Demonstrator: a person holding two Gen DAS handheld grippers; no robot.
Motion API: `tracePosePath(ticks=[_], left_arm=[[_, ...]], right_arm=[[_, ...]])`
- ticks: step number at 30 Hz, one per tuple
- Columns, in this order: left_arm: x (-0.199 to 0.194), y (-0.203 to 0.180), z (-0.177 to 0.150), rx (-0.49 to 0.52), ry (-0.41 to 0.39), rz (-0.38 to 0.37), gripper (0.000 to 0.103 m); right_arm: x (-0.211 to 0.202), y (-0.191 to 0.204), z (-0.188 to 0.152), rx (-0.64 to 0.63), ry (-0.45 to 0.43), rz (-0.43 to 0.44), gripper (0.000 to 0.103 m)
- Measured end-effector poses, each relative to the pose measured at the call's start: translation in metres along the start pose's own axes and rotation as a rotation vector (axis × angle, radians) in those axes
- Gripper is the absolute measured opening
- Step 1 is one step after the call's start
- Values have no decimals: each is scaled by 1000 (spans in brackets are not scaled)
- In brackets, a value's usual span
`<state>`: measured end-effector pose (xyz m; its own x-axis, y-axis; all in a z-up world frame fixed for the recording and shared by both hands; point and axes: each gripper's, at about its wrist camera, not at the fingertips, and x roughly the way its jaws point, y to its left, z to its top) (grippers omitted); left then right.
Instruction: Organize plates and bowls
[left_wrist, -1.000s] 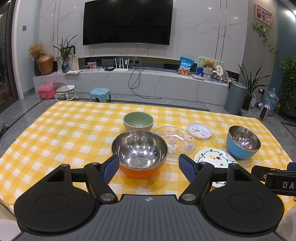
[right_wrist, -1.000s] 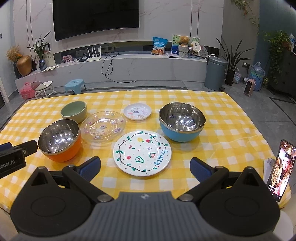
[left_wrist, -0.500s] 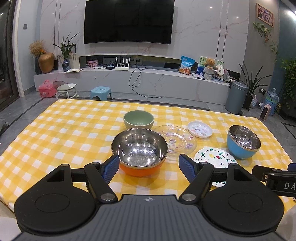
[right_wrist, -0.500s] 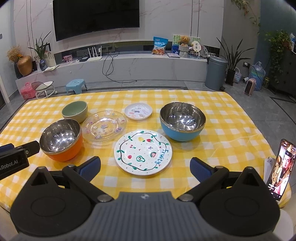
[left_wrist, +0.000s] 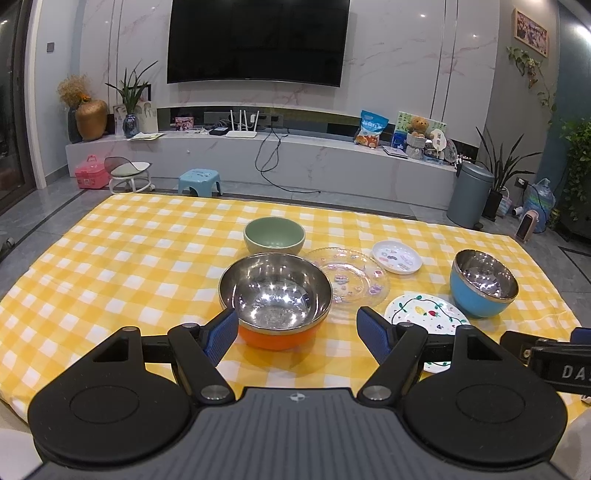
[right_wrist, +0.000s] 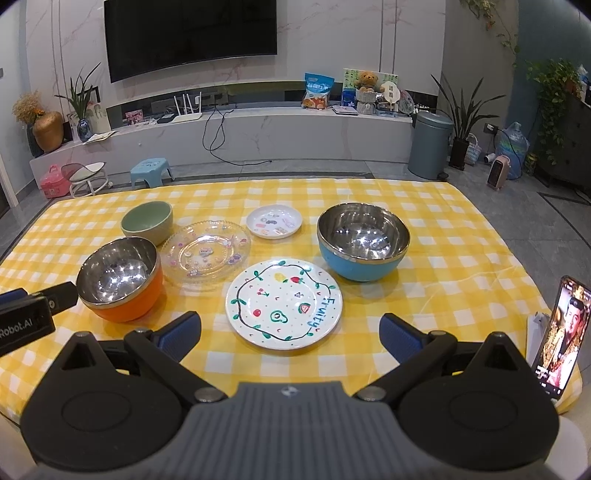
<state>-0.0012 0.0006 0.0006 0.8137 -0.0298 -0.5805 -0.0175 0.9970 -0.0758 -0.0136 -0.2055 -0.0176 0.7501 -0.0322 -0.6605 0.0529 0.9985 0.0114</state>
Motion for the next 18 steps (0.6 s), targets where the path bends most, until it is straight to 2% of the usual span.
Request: tracePosePath(ticks=[4,7,11,12,16,17,18], left_arm=[[-1,7,8,8,-2,-8,84],[5,18,21,4,12,-15,81],[13,33,44,-1,4,-21,64],[17,37,49,-10,8,-24,62],[43,58,64,-110,26,-30,61],[49,63,66,-129,38,-39,59],[58,69,67,-154,55,-43,52]], right_arm=[[3,0,0,-15,-57,29,100],[7,3,6,-27,-114,95,100],[21,21,24,-96,-122,140,100],[24,26,29,-105,-128,159,98],[44,49,47,-107,-116,230,77],[51,55,51,-109,-107,247,76],[58,62,53,-113,-92,259,73]])
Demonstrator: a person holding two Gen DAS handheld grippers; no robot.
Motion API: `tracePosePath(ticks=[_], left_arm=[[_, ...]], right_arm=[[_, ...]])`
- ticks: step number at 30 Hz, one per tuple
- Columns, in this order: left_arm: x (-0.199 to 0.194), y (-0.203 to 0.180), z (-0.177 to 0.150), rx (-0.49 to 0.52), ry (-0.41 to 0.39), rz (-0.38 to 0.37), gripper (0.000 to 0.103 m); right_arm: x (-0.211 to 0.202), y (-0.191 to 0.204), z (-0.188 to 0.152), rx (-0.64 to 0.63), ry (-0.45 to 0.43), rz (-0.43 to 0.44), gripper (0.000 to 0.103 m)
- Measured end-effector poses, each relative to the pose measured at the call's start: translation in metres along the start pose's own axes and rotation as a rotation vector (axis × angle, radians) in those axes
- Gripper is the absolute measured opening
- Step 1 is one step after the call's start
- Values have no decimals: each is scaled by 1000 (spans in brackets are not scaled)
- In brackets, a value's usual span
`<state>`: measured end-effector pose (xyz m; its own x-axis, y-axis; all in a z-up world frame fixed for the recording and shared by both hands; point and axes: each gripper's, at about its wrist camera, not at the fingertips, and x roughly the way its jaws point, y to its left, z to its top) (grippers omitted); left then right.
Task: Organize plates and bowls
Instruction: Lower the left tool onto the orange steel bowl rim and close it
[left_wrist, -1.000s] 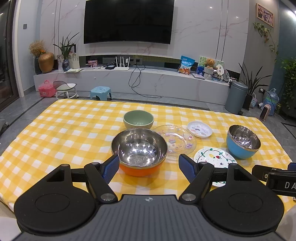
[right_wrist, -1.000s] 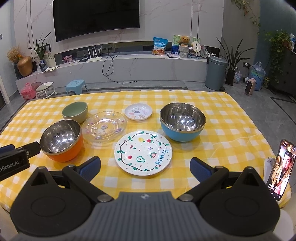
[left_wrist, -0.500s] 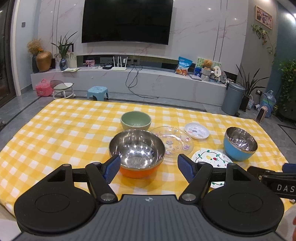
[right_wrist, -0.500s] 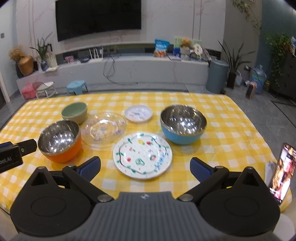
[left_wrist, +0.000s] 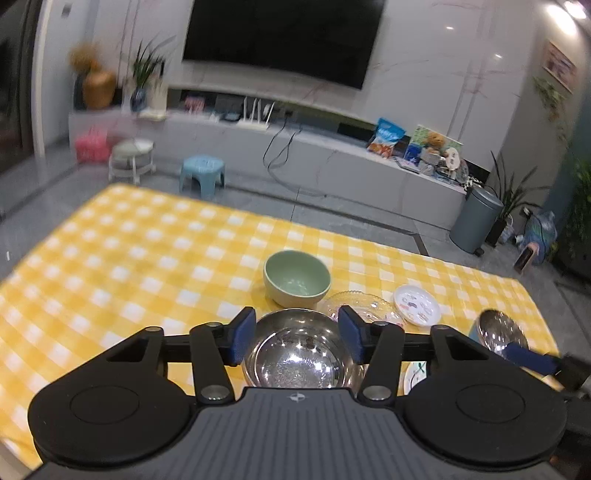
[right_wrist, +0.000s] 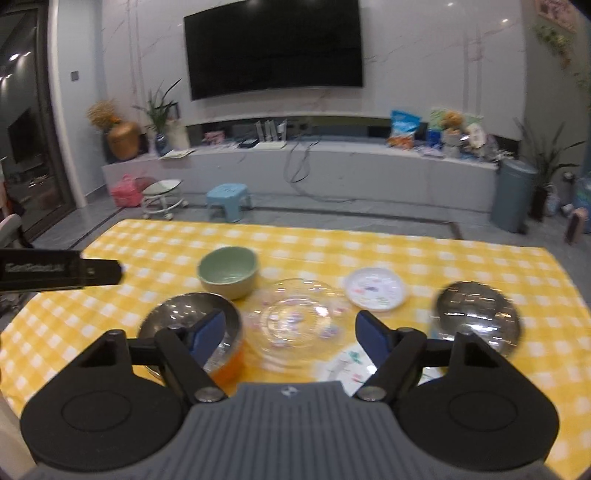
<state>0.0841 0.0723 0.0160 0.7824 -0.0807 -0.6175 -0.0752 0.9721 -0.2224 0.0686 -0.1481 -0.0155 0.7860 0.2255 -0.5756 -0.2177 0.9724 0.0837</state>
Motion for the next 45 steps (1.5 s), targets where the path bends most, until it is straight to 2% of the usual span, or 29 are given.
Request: tracePosePath(ticks=[1,3,6,10,17,18,21,23,24,27,30,32,34,35,39,42,43,44,45], left_arm=[[10,5,1,-22,23,-2,48],[26,15,1,-50,58,-1,39],[49,29,-8,-97,99,2,37],[70,38,-21,-134,138,-22,34],[88,34,-28,-111,148,1,32],[89,33,-29,-104,149,3,30],[91,29,-31,-73,141,16,19],[93,30,-30,-62,138,18,14],[93,29,-31,-61,142,11,8],[93,30,-33,-47,155,17,1],[81,20,-35,39,82,97,2],[73,16,-34,62,41,84,6],[72,18,-34,45,46,66,9],[73,19,-35,41,49,69,13],[76,19,-37,54,58,77,15],[73,15,-39,81,16,93,17],[69,11,-39,101,-11,103,23],[66,8,-39,125,-41,124,38],[64,5,-40,146,-65,134,47]], right_arm=[[9,3,2,1,13,16,65],[30,9,4,18,52,45,57],[62,13,2,60,127,72,48],[88,10,-5,127,186,99,45],[117,13,-14,148,257,132,28],[119,12,-14,153,260,137,23],[123,11,-14,169,267,154,20],[125,11,-15,167,265,159,15],[127,11,-16,165,266,161,14],[127,11,-18,172,261,176,11],[127,11,-18,172,261,176,11],[126,10,-19,173,257,179,11],[124,11,-19,173,254,179,12],[124,11,-20,171,253,178,12],[123,12,-20,154,247,172,18],[123,12,-20,151,244,173,18],[123,12,-20,149,243,174,18],[123,12,-20,146,242,173,19],[123,13,-20,144,241,173,21]])
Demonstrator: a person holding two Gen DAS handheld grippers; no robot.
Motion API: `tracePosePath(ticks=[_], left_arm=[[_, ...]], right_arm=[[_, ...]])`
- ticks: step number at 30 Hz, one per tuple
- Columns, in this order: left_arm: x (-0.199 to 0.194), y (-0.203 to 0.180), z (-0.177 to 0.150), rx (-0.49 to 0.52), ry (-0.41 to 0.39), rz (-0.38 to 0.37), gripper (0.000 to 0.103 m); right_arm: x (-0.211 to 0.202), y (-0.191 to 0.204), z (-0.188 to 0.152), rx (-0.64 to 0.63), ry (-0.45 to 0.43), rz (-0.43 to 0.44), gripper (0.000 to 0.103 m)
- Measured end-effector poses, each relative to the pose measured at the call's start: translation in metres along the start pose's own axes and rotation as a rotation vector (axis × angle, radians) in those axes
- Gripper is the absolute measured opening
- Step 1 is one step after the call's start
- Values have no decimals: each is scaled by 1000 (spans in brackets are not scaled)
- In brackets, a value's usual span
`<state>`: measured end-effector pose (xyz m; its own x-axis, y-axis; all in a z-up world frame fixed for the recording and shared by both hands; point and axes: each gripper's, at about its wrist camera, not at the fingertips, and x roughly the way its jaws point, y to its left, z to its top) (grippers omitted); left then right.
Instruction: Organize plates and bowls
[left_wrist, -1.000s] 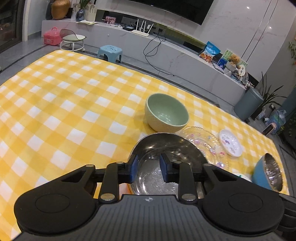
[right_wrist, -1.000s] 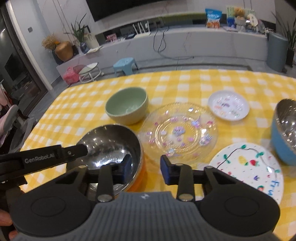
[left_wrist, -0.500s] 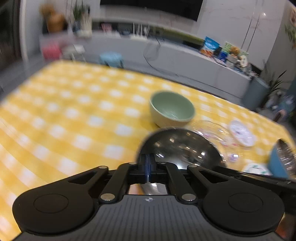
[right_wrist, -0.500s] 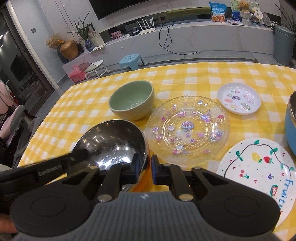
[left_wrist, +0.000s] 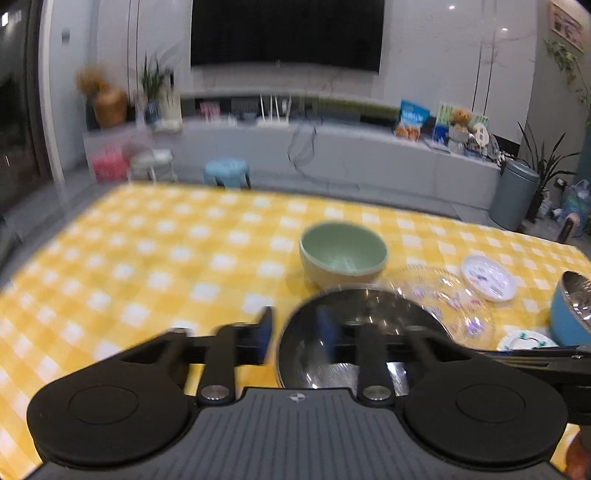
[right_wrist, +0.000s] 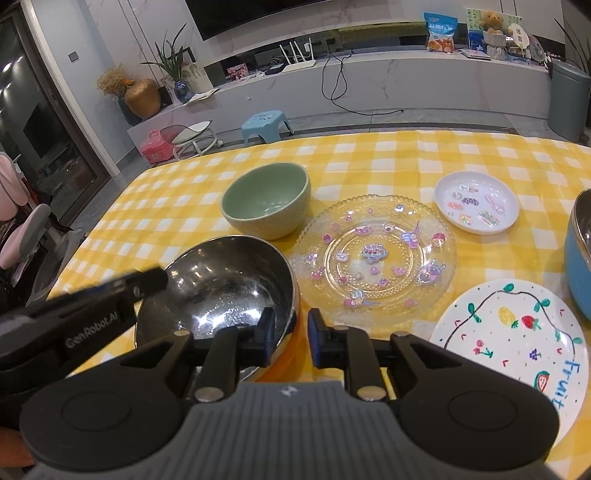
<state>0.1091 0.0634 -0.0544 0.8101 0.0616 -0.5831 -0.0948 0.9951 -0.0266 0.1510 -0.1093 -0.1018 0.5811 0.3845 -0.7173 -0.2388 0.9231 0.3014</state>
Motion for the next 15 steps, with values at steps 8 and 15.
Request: tracePosePath(ticks=[8,15], left_arm=[[25,20,-5,-133,175,-56,35],[23,24,-6,-134,204,-50,8]], right_arm=[[5,-1,-1,6,8,-3,22],[5,0,-1,16,9,3,13]])
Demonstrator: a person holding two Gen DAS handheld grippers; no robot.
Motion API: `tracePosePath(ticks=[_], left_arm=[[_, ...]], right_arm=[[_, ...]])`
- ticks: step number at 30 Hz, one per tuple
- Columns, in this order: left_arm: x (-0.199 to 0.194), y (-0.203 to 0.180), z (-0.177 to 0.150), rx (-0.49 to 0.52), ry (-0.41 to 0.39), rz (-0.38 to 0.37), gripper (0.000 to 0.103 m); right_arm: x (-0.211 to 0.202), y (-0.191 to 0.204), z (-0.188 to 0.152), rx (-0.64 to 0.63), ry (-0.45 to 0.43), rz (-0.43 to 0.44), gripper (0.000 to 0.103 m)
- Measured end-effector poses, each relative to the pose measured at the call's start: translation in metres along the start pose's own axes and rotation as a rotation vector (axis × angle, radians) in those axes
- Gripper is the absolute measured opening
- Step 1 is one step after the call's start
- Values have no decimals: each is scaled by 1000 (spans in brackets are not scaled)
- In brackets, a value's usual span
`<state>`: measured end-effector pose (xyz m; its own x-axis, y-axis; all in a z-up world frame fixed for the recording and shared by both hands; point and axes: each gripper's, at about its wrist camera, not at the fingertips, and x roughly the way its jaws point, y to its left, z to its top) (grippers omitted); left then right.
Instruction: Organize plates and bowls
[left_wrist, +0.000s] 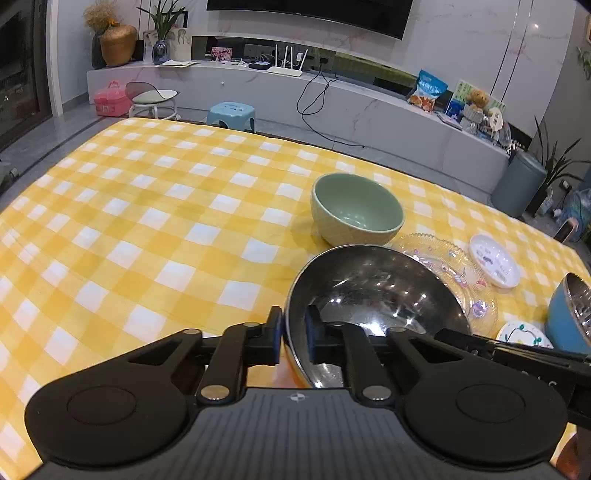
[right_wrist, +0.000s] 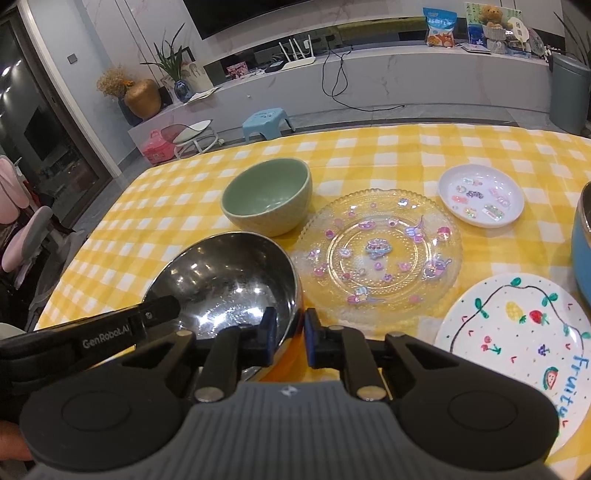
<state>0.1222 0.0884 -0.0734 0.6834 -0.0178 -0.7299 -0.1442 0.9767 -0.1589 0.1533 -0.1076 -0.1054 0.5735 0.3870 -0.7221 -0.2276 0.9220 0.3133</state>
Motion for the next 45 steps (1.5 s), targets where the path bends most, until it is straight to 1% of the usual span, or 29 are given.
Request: tracePosePath(ticks=[3,7,10,13,17,20,27,31,37,45], left_arm=[[-4,-3,2,-1,2,-6,6],[-18,-9,4,19,-8,-3,6],[-35,-8,4,-8,-11,-28,6],[-54,-10,2,-16,-16,-32,6],[-79,-12,-4,-11,-24,-39,6],[-89,-11,-13,-9,-14,-49,6],[-92,-12,-43,-6,75,-68,5],[-87,-15,-53,5,117,-76,6],[-83,-17,-63,6,132,-70,6],[-79,-15,-66,9,140,-37,5]], right_arm=[[-4,1,0,-1,-5,-27,11],[-19,0,0,23,-16,-23,10],[-37,2,-2,31,-21,-27,10],[-56,6,-5,30,-17,-27,9],[-84,11,-19,37,-26,-32,9],[-102,9,-37,72,-31,-25,9],[-118,-1,-79,160,10,-33,9],[-120,-7,-92,182,43,-57,9],[-119,-8,-96,185,61,-77,8],[-117,-5,-97,166,63,-73,7]])
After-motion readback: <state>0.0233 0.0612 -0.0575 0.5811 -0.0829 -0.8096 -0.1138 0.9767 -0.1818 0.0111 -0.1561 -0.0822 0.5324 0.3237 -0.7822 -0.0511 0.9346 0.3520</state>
